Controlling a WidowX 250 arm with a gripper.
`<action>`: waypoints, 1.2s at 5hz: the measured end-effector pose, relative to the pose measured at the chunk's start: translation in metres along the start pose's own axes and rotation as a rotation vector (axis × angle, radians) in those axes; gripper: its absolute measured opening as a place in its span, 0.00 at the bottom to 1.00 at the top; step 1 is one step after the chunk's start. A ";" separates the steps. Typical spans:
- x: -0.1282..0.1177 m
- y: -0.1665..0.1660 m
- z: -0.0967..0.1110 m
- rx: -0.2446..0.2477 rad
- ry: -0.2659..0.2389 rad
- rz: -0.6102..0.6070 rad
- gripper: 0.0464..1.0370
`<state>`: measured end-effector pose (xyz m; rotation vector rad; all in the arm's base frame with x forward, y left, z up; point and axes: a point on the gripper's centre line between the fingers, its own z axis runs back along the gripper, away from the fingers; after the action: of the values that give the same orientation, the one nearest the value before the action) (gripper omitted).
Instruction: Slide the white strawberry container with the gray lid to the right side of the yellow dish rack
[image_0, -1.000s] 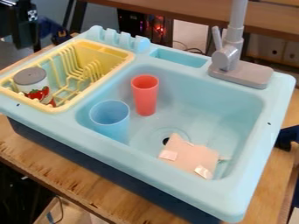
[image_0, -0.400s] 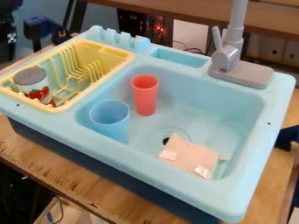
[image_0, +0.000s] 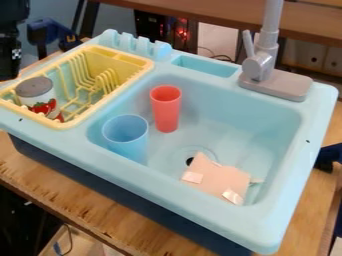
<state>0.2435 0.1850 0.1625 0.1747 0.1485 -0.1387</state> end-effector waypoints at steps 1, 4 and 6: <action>0.005 0.005 -0.007 0.013 0.042 0.010 0.96; 0.023 -0.003 -0.006 0.038 0.029 -0.014 0.96; 0.024 -0.021 -0.018 0.022 0.060 -0.054 0.96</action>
<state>0.2616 0.1652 0.1376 0.1969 0.2121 -0.1893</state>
